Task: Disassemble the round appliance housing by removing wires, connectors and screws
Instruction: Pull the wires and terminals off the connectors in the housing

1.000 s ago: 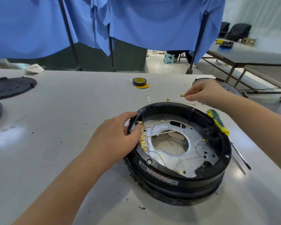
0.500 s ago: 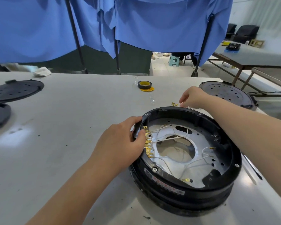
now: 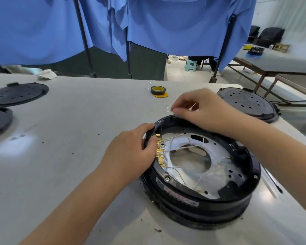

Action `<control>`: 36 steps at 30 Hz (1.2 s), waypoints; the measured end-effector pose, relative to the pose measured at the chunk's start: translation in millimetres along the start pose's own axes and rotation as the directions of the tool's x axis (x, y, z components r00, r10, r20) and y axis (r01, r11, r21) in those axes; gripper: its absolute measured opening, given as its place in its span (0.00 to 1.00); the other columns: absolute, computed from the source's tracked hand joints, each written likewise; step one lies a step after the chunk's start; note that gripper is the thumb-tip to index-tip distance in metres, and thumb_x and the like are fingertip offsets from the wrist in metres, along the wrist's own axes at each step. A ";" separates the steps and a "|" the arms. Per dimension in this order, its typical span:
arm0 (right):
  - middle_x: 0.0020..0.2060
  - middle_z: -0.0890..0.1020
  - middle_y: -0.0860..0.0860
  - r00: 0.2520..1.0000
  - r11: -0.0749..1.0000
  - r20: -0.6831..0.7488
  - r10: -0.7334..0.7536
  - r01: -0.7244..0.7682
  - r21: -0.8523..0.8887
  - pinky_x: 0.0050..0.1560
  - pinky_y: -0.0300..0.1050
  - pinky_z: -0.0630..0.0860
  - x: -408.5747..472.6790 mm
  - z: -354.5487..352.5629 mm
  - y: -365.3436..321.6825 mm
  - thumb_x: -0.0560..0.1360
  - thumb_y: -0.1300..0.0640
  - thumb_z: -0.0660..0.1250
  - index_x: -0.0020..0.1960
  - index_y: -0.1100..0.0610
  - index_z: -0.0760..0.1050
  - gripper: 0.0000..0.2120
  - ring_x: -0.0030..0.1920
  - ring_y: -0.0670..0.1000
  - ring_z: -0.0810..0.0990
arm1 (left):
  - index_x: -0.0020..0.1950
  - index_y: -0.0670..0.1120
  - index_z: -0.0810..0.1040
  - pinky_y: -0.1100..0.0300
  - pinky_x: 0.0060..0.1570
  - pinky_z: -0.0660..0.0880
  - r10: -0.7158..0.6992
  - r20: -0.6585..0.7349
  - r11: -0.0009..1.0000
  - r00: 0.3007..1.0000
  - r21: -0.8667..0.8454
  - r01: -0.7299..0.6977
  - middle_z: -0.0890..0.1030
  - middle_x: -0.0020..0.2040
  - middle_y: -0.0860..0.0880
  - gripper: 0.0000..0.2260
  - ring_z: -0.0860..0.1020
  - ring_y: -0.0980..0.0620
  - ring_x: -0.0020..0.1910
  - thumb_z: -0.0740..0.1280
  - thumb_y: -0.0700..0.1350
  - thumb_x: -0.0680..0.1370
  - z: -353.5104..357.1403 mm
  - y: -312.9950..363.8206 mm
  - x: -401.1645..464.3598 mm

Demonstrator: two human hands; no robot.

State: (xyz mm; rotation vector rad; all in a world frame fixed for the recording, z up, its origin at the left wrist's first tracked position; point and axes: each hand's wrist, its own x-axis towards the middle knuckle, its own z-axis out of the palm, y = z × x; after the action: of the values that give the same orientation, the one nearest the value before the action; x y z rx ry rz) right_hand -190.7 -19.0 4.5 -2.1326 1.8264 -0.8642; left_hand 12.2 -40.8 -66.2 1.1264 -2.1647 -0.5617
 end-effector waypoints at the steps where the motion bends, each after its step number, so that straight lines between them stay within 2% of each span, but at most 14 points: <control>1: 0.39 0.82 0.41 0.996 1.000 0.081 -0.027 0.027 0.001 0.44 0.28 0.73 -11.8 4.8 -10.6 0.75 0.56 0.69 0.45 0.49 0.82 0.04 0.42 0.38 0.79 | 0.62 0.57 0.75 0.59 0.30 0.63 0.000 0.000 1.000 1.000 -0.004 0.000 0.73 0.25 0.64 0.14 0.70 0.57 0.26 0.61 0.52 0.77 0.0 -0.1 0.2; 4: 0.38 0.82 0.42 0.975 0.999 0.216 -0.046 0.051 -0.018 0.44 0.32 0.73 -38.6 18.2 -26.5 0.75 0.54 0.68 0.44 0.49 0.81 0.04 0.42 0.40 0.78 | 0.62 0.57 0.76 0.58 0.32 0.65 -0.004 -0.020 1.000 1.000 -0.027 0.004 0.71 0.22 0.56 0.14 0.69 0.55 0.27 0.61 0.52 0.77 0.5 -1.5 0.1; 6: 0.37 0.81 0.42 0.966 0.999 0.257 -0.039 0.047 -0.024 0.42 0.34 0.72 -48.0 25.5 -27.9 0.76 0.53 0.66 0.45 0.50 0.79 0.04 0.40 0.41 0.77 | 0.63 0.57 0.76 0.58 0.34 0.66 -0.001 -0.027 1.000 1.000 -0.027 0.001 0.69 0.22 0.55 0.14 0.69 0.54 0.29 0.61 0.51 0.77 1.1 -1.1 0.2; 10: 0.33 0.76 0.42 0.971 1.000 0.240 0.002 0.003 -0.019 0.34 0.32 0.68 -50.5 36.8 -23.2 0.77 0.50 0.64 0.42 0.46 0.73 0.05 0.34 0.39 0.73 | 0.63 0.56 0.75 0.60 0.32 0.64 0.008 -0.029 1.000 1.000 -0.028 -0.008 0.68 0.24 0.56 0.14 0.69 0.53 0.30 0.61 0.51 0.78 2.0 -1.0 1.9; 13: 0.30 0.74 0.45 0.976 0.999 0.215 0.040 -0.040 -0.006 0.33 0.38 0.67 -50.2 42.2 -16.6 0.76 0.50 0.64 0.41 0.48 0.74 0.06 0.31 0.42 0.70 | 0.63 0.56 0.76 0.61 0.31 0.63 0.014 -0.036 1.000 0.999 -0.027 -0.015 0.67 0.23 0.56 0.14 0.68 0.54 0.29 0.61 0.50 0.77 2.3 -1.8 2.0; 16: 0.26 0.73 0.42 0.982 0.999 0.191 0.018 -0.025 0.034 0.30 0.35 0.64 -52.1 45.0 -15.7 0.74 0.48 0.67 0.42 0.48 0.74 0.05 0.28 0.42 0.70 | 0.63 0.56 0.76 0.61 0.31 0.62 0.018 -0.041 0.999 0.999 -0.030 -0.019 0.67 0.23 0.56 0.15 0.68 0.55 0.28 0.61 0.50 0.77 2.3 -1.9 2.0; 19: 0.25 0.73 0.41 0.988 0.996 0.156 0.000 -0.014 0.083 0.31 0.34 0.64 -51.5 46.6 -16.4 0.73 0.50 0.70 0.41 0.48 0.75 0.05 0.27 0.42 0.70 | 0.64 0.55 0.76 0.62 0.31 0.63 0.023 -0.043 0.999 0.999 -0.028 -0.024 0.67 0.23 0.56 0.15 0.69 0.56 0.27 0.61 0.49 0.77 2.6 -2.1 1.7; 21: 0.25 0.74 0.42 0.991 0.994 0.133 -0.003 -0.011 0.108 0.33 0.39 0.67 -50.4 48.1 -16.6 0.72 0.52 0.71 0.40 0.48 0.75 0.06 0.28 0.42 0.71 | 0.64 0.55 0.76 0.60 0.32 0.63 0.023 -0.045 0.999 0.999 -0.026 -0.024 0.67 0.23 0.56 0.15 0.69 0.54 0.28 0.61 0.49 0.77 2.7 -2.1 1.7; 24: 0.33 0.79 0.43 0.991 0.992 0.132 -0.028 0.012 0.122 0.40 0.45 0.76 -50.0 50.6 -18.3 0.73 0.54 0.70 0.41 0.50 0.75 0.05 0.36 0.43 0.76 | 0.63 0.55 0.76 0.59 0.33 0.64 0.026 -0.045 0.999 0.999 -0.022 -0.027 0.67 0.23 0.56 0.15 0.70 0.53 0.29 0.61 0.49 0.77 2.6 -1.7 2.0; 26: 0.35 0.79 0.43 0.989 0.995 0.144 -0.044 0.030 0.099 0.41 0.46 0.77 -50.3 52.3 -18.4 0.74 0.55 0.69 0.42 0.51 0.75 0.04 0.37 0.45 0.77 | 0.64 0.55 0.76 0.59 0.34 0.65 0.025 -0.042 0.999 0.999 -0.022 -0.026 0.67 0.24 0.56 0.15 0.70 0.53 0.30 0.61 0.49 0.77 2.7 -1.2 2.3; 28: 0.34 0.78 0.41 0.987 0.995 0.153 -0.052 0.038 0.091 0.38 0.43 0.75 -50.4 52.8 -17.1 0.75 0.55 0.68 0.43 0.51 0.75 0.03 0.36 0.44 0.76 | 0.64 0.55 0.76 0.59 0.34 0.65 0.025 -0.040 0.999 0.999 -0.022 -0.026 0.67 0.24 0.56 0.15 0.69 0.53 0.30 0.61 0.49 0.77 2.5 -1.1 2.5; 31: 0.32 0.76 0.38 0.987 0.994 0.152 -0.055 0.041 0.097 0.35 0.33 0.68 -51.6 52.3 -16.8 0.75 0.57 0.68 0.42 0.49 0.74 0.05 0.34 0.40 0.74 | 0.63 0.55 0.76 0.61 0.33 0.65 0.025 -0.035 0.999 0.999 -0.032 -0.026 0.68 0.23 0.57 0.15 0.70 0.56 0.29 0.62 0.49 0.77 1.7 -1.2 2.5; 36: 0.33 0.77 0.40 0.991 0.995 0.122 -0.056 0.047 0.083 0.36 0.33 0.69 -50.4 51.3 -18.2 0.74 0.59 0.68 0.40 0.49 0.74 0.07 0.36 0.41 0.75 | 0.63 0.55 0.76 0.64 0.31 0.63 0.024 -0.023 0.999 0.999 -0.043 -0.025 0.70 0.21 0.59 0.15 0.70 0.58 0.27 0.62 0.49 0.77 0.6 -0.9 2.6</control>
State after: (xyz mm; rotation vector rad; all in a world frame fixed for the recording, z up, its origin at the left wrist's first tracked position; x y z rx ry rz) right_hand -150.6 22.0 -42.7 -2.1416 1.6559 -0.7828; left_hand 11.2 -43.4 -66.3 1.0770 -2.1345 -0.5796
